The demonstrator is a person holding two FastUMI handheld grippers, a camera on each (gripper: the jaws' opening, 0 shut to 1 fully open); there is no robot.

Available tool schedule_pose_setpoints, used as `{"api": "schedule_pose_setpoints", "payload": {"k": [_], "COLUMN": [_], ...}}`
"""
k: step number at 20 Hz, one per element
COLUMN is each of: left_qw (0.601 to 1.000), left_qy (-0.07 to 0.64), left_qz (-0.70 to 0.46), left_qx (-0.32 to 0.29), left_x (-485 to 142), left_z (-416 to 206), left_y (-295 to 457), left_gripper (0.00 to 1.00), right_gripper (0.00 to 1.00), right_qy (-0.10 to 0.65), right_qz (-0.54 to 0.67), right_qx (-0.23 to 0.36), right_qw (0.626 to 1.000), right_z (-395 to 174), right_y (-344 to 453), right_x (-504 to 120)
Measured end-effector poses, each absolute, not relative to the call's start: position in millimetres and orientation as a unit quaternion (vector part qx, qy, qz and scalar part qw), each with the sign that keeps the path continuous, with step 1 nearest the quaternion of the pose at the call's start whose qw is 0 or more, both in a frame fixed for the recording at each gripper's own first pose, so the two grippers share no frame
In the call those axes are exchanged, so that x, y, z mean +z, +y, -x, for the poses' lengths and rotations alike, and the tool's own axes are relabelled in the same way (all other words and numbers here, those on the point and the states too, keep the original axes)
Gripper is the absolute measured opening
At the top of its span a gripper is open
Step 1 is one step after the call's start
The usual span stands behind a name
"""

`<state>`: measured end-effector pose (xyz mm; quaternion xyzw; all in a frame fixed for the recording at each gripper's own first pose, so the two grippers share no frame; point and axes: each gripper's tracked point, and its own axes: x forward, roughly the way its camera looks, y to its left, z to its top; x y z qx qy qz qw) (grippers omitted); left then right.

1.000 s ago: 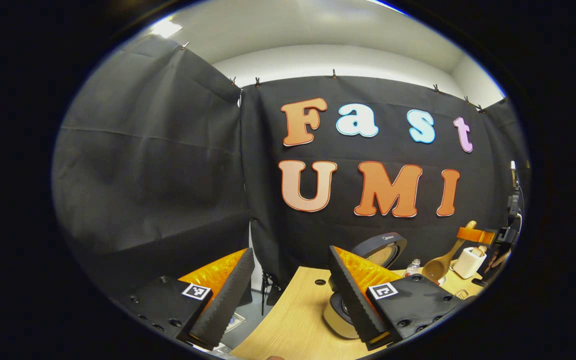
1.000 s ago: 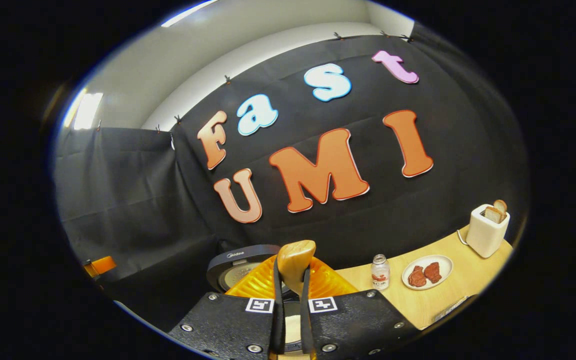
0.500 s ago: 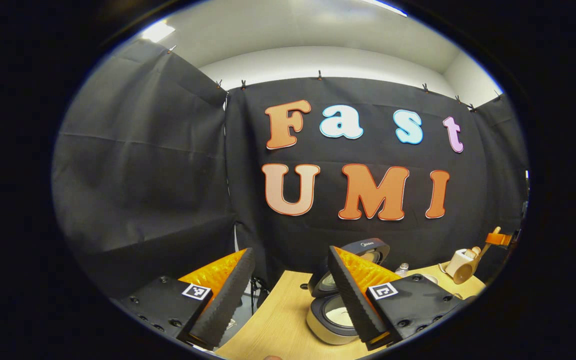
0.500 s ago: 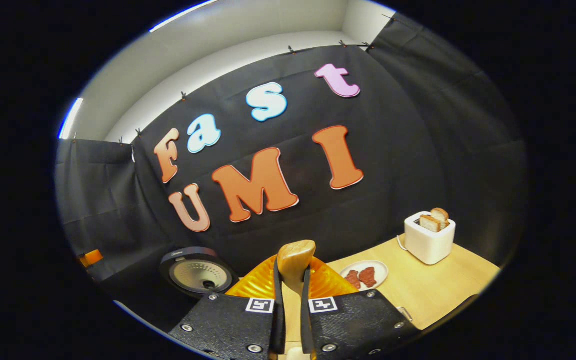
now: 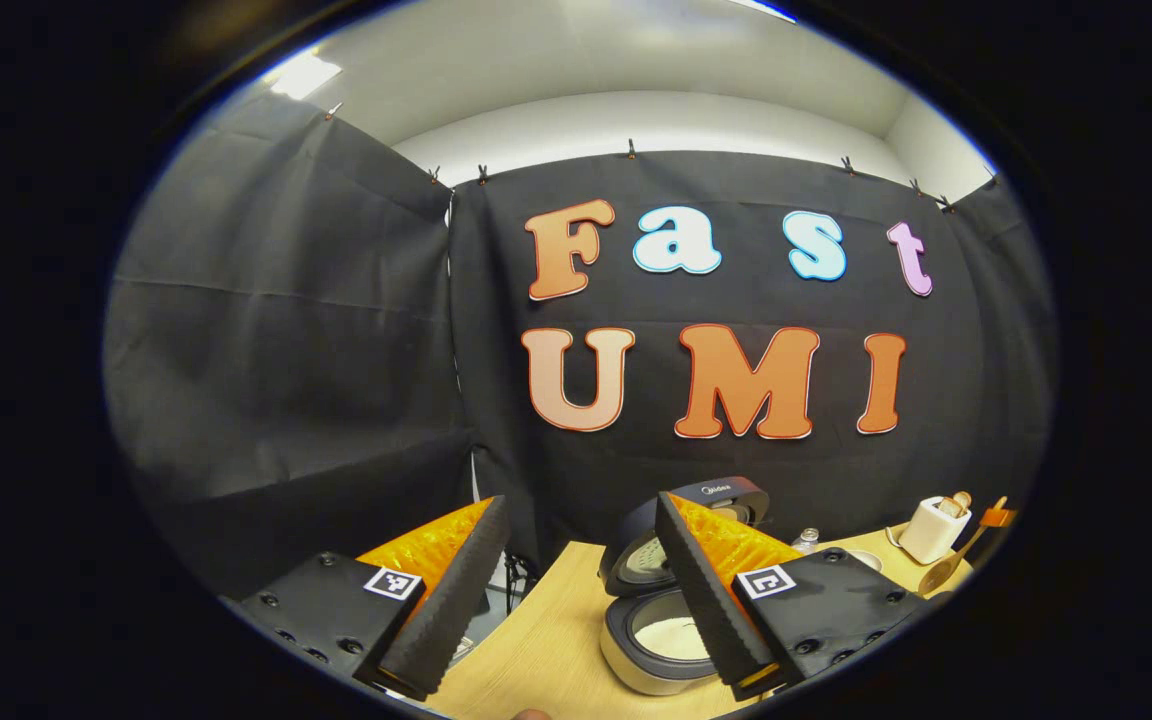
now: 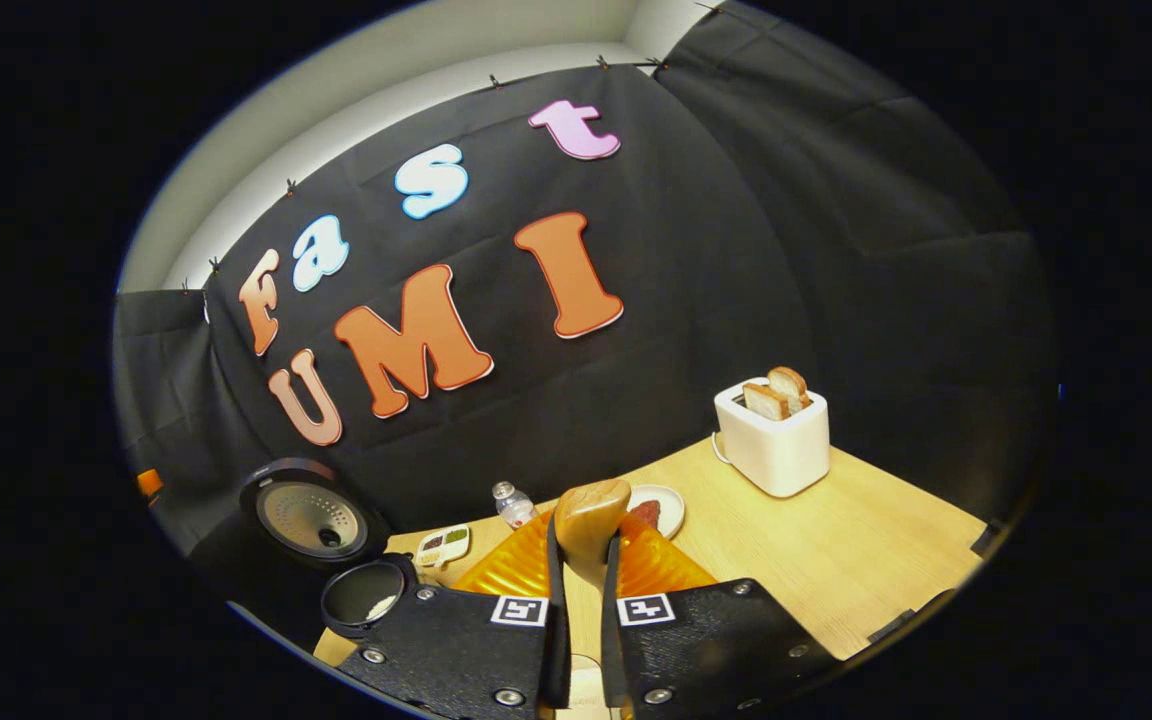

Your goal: Close the left gripper, press the button to open the rice cooker; take a wooden spoon from the chopstick holder with the right hand, scoop a spoonful of rice and pour it into the rice cooker, then put the wooden spoon back into the chopstick holder.

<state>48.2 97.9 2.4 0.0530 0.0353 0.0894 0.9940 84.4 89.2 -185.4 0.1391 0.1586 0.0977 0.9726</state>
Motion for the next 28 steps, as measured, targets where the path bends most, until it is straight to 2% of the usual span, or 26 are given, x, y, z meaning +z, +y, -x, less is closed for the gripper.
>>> {"api": "schedule_pose_setpoints", "payload": {"k": [9,12,16,22,23,25,26,27,28], "left_qw": [0.991,0.991,0.988,0.989,0.989,0.989,0.99,0.99,0.992], "left_qy": [0.049,0.06,0.063,0.077,0.077,0.074,0.073,0.072,0.07], "left_qz": [-0.064,-0.06,-0.073,-0.069,-0.069,-0.073,-0.072,-0.068,-0.063], "left_qx": [0.109,0.107,0.117,0.108,0.106,0.104,0.101,0.096,0.089], "left_x": [-14,-22,-22,-29,-31,-27,-27,-25,-22], "left_z": [-35,-32,-29,-30,-30,-34,-36,-40,-46], "left_y": [78,72,73,69,70,71,71,70,68], "left_gripper": [0.98,0.96,1.0,0.98,0.98,0.97,0.97,0.97,0.96], "right_gripper": [0.11,0.11,0.11,0.26,0.22,0.49,0.59,0.77,0.85], "right_qy": [0.218,0.23,0.232,0.24,0.239,0.23,0.22,0.209,0.197], "right_qz": [-0.168,-0.194,-0.217,-0.211,-0.201,-0.18,-0.171,-0.161,-0.15], "right_qx": [0.098,0.098,0.096,0.046,0.039,0.025,0.017,0.01,0.003], "right_qw": [0.956,0.949,0.943,0.947,0.949,0.956,0.96,0.965,0.969], "right_z": [-96,-98,-99,-102,-98,-99,-100,-100,-101], "right_y": [71,70,64,29,24,14,8,5,3], "right_x": [-274,-286,-299,-306,-304,-289,-279,-265,-251]}}
